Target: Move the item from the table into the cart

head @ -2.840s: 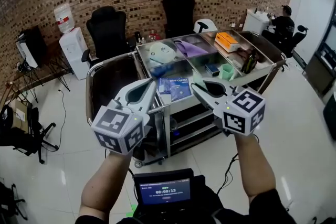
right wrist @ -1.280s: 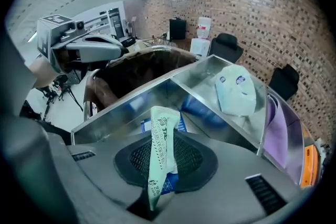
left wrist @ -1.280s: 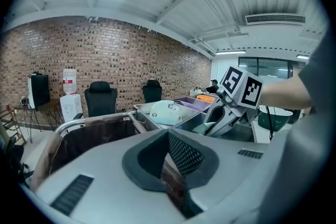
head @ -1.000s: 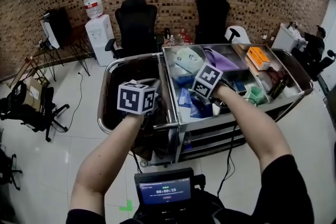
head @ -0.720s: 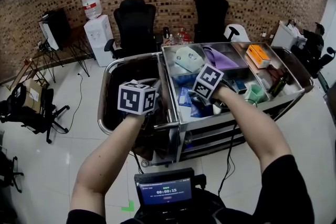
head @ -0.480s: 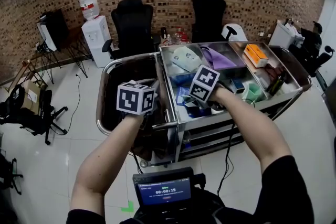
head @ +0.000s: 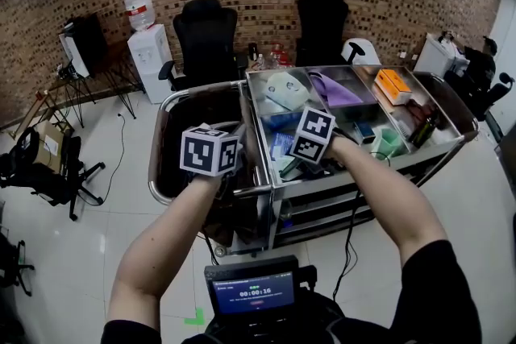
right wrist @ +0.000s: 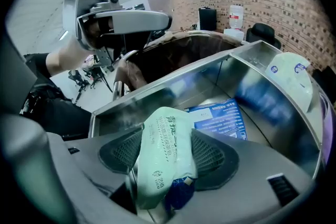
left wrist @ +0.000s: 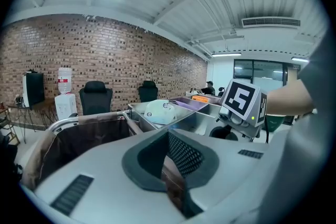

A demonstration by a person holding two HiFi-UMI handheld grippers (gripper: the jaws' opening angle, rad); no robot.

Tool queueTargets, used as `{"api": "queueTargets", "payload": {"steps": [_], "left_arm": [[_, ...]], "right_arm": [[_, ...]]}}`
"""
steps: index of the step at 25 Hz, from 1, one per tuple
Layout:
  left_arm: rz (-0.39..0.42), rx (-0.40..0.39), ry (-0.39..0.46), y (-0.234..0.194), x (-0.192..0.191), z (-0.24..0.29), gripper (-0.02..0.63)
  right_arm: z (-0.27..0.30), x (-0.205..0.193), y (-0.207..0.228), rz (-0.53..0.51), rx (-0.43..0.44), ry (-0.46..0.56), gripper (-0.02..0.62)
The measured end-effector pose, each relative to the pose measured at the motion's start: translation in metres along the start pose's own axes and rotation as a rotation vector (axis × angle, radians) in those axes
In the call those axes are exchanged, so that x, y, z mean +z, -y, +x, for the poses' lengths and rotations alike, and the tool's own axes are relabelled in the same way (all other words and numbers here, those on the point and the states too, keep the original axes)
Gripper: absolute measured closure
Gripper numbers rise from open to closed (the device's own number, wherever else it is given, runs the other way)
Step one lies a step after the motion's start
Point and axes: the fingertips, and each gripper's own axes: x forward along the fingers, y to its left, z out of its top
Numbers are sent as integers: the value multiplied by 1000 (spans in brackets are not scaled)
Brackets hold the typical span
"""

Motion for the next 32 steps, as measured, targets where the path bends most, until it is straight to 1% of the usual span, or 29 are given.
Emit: {"api": "queueTargets", "payload": {"steps": [2,7,9,13,16,18,20,22,25,28,29,30,31,32], "left_arm": [[-4,-9,2,2,1,-3,603],[17,4,-9,11,5,-7,603],[13,7,-7,15,5,-9,603],[12,6,8,24,9,-10,603],[14,-4,23,33,15,-18,603],[24,-8,49,39,24,-27,603],[30,0,92,43,35,-37,603],[30,8,141,43,43,-51,603],[45,21,191,41,45,-76,603],[67,32,231,45,39,-98,603],[69,30,244,47,36,-104,603],[70,31,259,49,33,-110,603],[73,39,277,51,29,-116,603],[80,53,299,52,26,-123,603]], "right_arm": [[-2,2,-6,-14,10,7,257],[-19,6,-15,-19,9,61,255],[-25,5,-16,-12,4,82,189],[-40,2,-13,1,-38,145,189],[-55,9,-20,-6,-67,210,189],[-65,14,-27,-20,-91,240,189],[-79,18,-31,-28,-135,280,189],[-99,24,-37,-20,-186,360,189],[-137,25,-52,1,-264,537,189],[-174,17,-67,12,-369,713,190],[-183,13,-74,17,-384,769,202],[-191,9,-82,25,-388,822,256],[-197,5,-89,35,-390,870,272],[-202,1,-95,42,-401,908,272]]}}
